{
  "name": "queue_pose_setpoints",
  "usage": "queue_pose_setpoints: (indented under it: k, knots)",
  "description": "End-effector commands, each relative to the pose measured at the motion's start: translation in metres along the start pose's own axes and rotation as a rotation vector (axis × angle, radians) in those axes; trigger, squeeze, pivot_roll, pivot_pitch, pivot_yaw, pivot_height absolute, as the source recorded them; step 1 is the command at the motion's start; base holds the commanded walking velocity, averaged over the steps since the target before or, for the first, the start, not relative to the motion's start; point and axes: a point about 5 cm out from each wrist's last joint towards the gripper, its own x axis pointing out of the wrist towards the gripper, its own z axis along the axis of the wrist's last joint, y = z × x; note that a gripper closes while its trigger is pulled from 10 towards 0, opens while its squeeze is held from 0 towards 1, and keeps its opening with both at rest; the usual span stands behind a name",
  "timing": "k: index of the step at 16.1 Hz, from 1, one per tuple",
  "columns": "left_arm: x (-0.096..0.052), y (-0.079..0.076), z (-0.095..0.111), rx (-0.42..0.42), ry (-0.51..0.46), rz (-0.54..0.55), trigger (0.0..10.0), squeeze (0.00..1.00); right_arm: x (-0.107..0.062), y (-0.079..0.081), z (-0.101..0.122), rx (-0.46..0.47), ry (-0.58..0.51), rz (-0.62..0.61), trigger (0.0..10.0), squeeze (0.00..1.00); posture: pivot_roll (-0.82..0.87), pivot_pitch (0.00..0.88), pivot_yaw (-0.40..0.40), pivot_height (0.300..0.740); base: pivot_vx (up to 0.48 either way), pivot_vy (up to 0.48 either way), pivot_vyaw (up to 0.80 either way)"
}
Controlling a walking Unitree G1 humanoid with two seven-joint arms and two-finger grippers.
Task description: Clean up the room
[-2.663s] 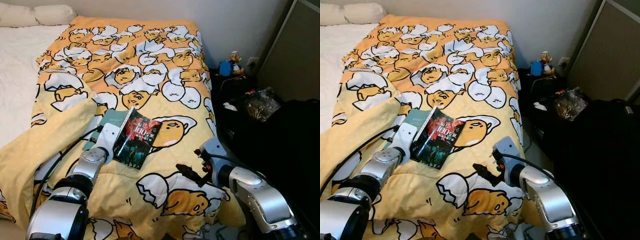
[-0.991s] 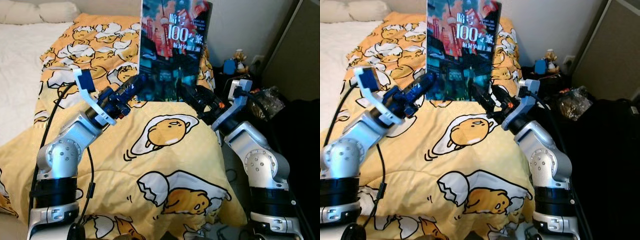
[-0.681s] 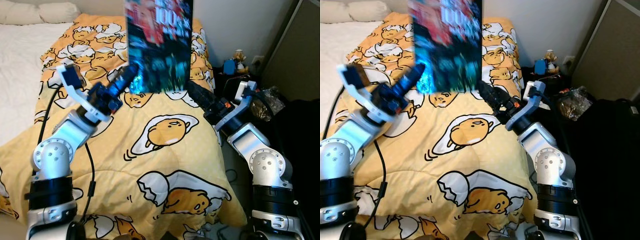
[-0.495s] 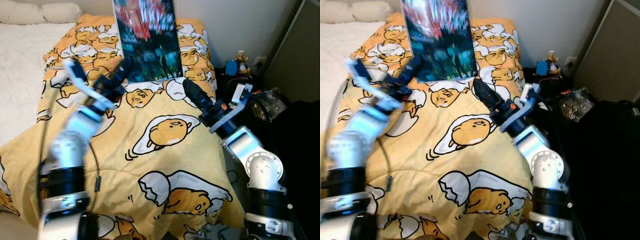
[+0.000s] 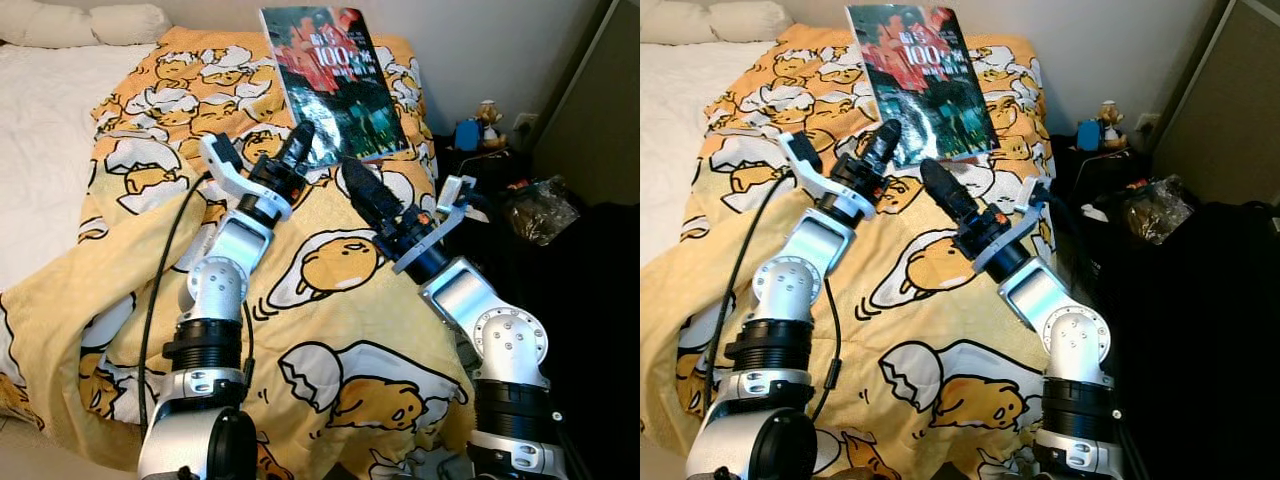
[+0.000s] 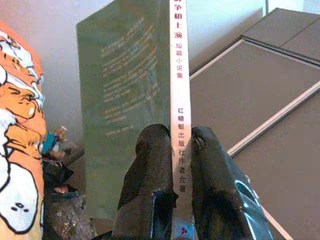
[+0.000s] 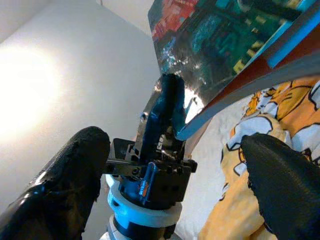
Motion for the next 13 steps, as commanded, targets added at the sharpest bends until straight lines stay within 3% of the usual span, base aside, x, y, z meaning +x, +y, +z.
queue_pose_setpoints:
  k: [1,4,9,11,12,13]
  knots:
    - [0.01,-0.018,0.001,-0.005,0.0,-0.097,0.0,0.0,0.002,-0.002,-0.003,-0.005,0.019,-0.027,10.0,1.0,-0.09,0.0,0.073,0.74,0.0,0.0,0.0]
    - [0.006,-0.028,-0.015,-0.035,0.066,-0.157,0.0,0.0,0.006,-0.002,0.002,-0.003,-0.03,-0.029,10.0,1.0,-0.08,0.0,0.075,0.74,0.0,0.0,0.0]
    - [0.005,-0.027,-0.022,-0.026,0.124,-0.158,0.0,0.0,0.008,0.005,0.01,0.026,-0.107,0.035,10.0,1.0,-0.07,0.0,0.074,0.74,0.0,0.0,0.0]
    - [0.003,-0.027,-0.022,-0.027,0.142,-0.172,0.0,0.0,0.008,0.004,0.016,0.032,-0.147,0.03,10.0,0.91,-0.07,0.0,0.074,0.74,0.0,0.0,0.0]
    - [0.002,-0.029,-0.022,-0.036,0.147,-0.185,0.0,0.0,0.008,0.002,0.019,0.038,-0.169,0.016,10.0,0.73,-0.07,0.0,0.074,0.74,0.0,0.0,0.0]
    - [0.001,-0.031,-0.023,-0.042,0.153,-0.203,0.0,0.0,0.008,-0.001,0.022,0.034,-0.184,-0.005,10.0,0.25,-0.07,0.0,0.074,0.74,0.0,0.0,0.0]
